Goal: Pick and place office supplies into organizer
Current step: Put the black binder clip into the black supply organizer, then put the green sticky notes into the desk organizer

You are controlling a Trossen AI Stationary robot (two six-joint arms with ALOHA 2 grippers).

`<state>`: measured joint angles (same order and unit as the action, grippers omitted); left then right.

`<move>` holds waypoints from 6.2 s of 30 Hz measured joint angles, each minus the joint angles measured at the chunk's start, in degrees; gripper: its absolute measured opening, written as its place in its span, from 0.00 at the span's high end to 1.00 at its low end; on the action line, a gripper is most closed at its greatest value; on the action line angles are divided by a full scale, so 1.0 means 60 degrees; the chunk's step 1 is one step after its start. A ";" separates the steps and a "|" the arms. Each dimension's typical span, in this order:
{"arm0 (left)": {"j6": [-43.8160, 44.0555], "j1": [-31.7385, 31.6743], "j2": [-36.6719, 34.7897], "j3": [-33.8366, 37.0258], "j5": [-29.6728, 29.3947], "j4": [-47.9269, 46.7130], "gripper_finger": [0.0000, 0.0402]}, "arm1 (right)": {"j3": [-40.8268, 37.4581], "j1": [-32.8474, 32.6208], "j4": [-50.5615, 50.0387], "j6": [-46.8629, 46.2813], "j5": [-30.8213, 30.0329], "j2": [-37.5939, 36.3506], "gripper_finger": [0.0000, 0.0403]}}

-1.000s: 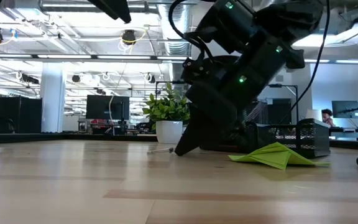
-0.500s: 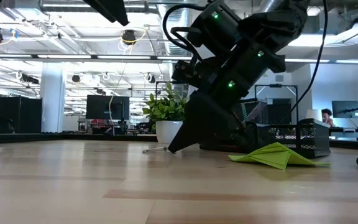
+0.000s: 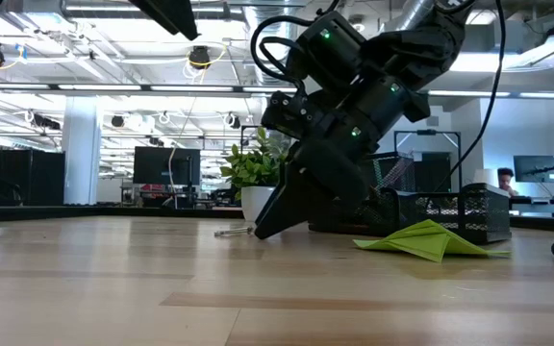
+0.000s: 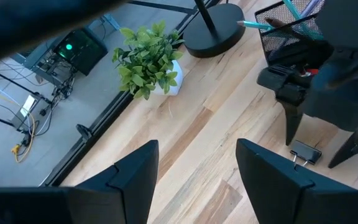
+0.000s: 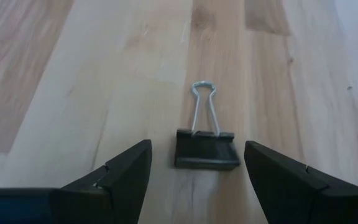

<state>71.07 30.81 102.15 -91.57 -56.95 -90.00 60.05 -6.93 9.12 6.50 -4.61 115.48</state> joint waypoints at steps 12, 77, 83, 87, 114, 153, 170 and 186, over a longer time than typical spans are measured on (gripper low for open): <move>0.0000 0.0004 0.0000 0.0000 0.0044 -0.0002 0.47 | -0.0007 0.0129 0.0098 -0.0575 0.0291 0.0025 0.37; 0.0867 0.0741 -0.0011 -0.0004 0.0466 -0.0004 0.47 | -0.0004 -0.1201 -0.7978 -0.8618 -0.5355 -0.2168 0.51; 0.0867 0.0743 -0.0011 -0.0004 0.0448 -0.0004 0.47 | 0.0015 -0.1205 -0.7965 -0.8551 -0.5585 -0.2050 0.52; 0.0871 0.0740 -0.0011 -0.0004 0.0445 -0.0001 0.47 | 0.0542 -0.1336 -0.8434 -0.8258 -0.5619 -0.2499 0.58; 0.0444 0.0769 -0.0011 -0.0004 0.0696 0.0991 0.47 | 0.1592 -0.5656 -0.7417 -0.6255 -0.4201 -0.1709 0.54; 0.0113 0.0769 -0.0011 -0.0004 0.0707 0.0943 0.47 | 0.2601 -0.3962 -0.9013 -0.6334 -0.3871 -0.0062 0.98; 0.0198 0.0769 -0.0007 -0.0004 0.0776 0.0991 0.47 | 0.3078 -0.5391 -1.4760 -1.0345 -0.7264 -0.3446 1.00; 0.0443 0.0772 -0.0007 -0.0004 0.0871 0.1093 0.47 | 0.3056 -0.4226 -1.6505 -1.1157 -0.7199 -0.1543 1.00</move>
<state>73.72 35.44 102.10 -91.59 -51.72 -83.44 78.39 -32.28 -89.91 -60.44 -47.81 106.22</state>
